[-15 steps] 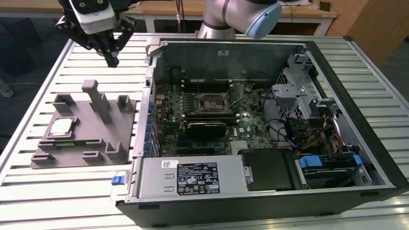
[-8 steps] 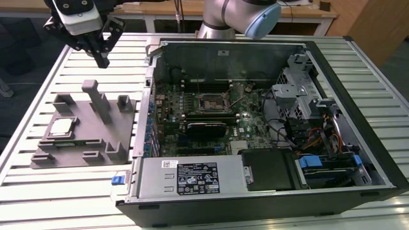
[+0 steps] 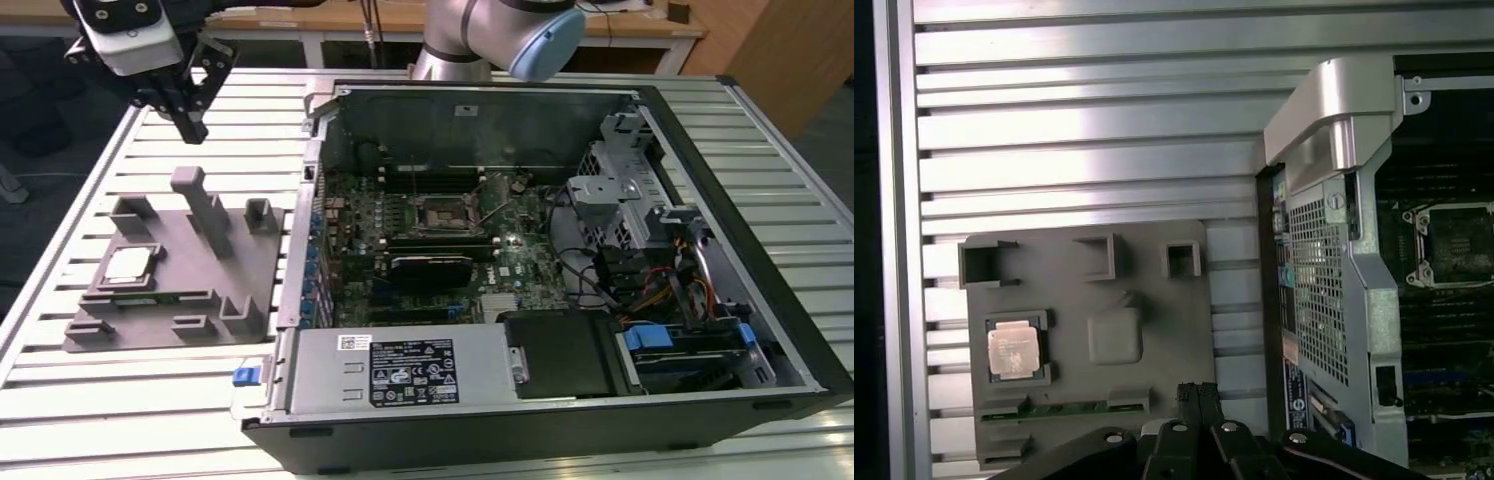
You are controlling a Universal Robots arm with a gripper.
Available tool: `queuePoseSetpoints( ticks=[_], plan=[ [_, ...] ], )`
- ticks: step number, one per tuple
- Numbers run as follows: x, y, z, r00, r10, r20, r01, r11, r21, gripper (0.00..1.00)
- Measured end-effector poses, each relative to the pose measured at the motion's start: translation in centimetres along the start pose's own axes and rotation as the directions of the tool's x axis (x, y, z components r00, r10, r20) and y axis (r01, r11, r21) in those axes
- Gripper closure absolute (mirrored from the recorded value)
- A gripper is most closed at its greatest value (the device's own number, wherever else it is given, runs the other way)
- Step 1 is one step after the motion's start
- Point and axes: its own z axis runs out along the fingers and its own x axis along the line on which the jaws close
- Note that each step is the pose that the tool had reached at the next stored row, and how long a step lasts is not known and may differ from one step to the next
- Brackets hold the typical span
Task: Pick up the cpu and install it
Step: 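Reach for the cpu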
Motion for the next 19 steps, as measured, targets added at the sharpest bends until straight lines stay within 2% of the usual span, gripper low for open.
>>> queuePoseSetpoints(
  ticks=[19],
  plan=[
    [3.79,-0.30,0.23,1.0000,0.000,-0.0007,0.000,1.0000,0.0001,0.89]
  ],
)
